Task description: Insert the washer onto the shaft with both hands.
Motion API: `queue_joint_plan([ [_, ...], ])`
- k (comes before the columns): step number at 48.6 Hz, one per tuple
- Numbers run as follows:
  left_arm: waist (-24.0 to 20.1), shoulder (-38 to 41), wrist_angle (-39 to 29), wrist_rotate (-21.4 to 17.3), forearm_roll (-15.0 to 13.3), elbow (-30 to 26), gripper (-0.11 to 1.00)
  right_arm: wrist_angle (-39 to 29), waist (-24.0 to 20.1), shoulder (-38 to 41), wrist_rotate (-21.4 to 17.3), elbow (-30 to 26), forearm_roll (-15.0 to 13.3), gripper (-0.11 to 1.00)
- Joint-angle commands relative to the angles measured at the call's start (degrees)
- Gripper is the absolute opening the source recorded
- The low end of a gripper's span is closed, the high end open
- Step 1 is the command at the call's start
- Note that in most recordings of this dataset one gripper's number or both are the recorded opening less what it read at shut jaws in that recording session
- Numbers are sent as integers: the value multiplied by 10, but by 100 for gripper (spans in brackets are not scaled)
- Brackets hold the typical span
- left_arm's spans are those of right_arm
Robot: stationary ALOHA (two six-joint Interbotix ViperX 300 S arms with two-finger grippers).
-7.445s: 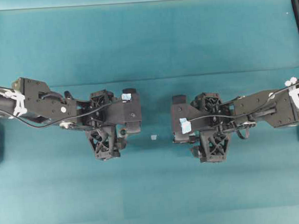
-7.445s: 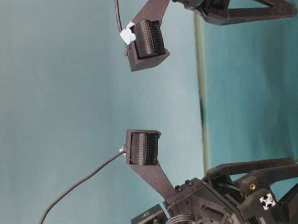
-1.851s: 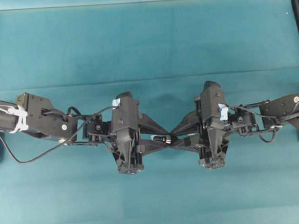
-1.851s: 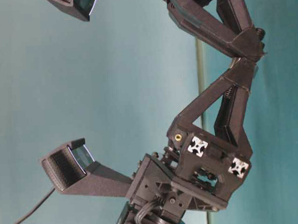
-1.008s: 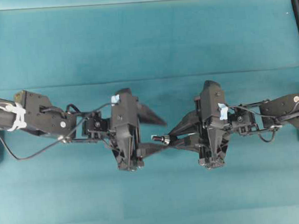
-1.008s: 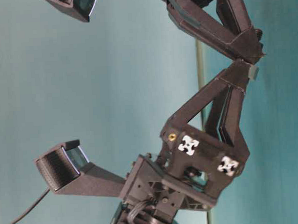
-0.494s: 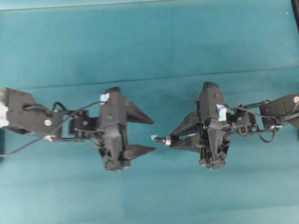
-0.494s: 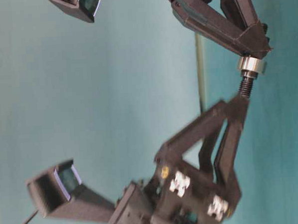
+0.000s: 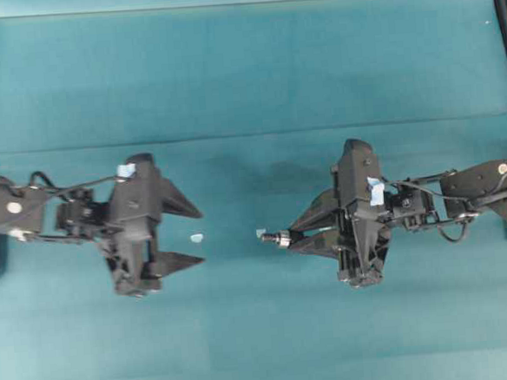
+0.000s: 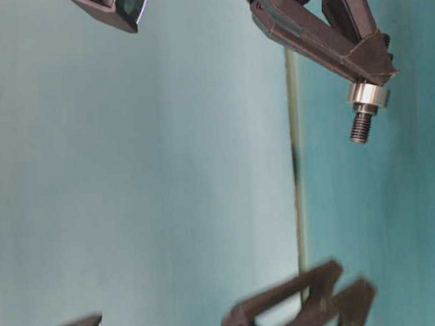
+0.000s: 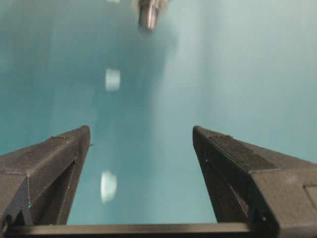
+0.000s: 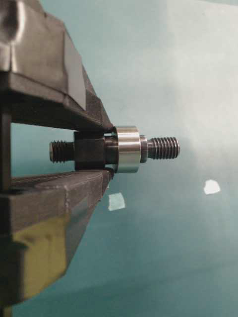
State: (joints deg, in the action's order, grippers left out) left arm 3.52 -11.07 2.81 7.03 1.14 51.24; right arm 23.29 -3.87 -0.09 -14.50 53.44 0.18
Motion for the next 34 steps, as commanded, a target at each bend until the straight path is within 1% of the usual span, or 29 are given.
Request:
queue_joint_plan([
  [1,1,-27,-4,1,1,4,90,4,-2,-6,2,-8,0,0],
  [13,1,-60,-8,0,1,33,90,4,-2,-5,2,-9,0,0],
  [34,1,-62,-8,1,1,35,90,4,-2,-4,2,-11,0,0],
])
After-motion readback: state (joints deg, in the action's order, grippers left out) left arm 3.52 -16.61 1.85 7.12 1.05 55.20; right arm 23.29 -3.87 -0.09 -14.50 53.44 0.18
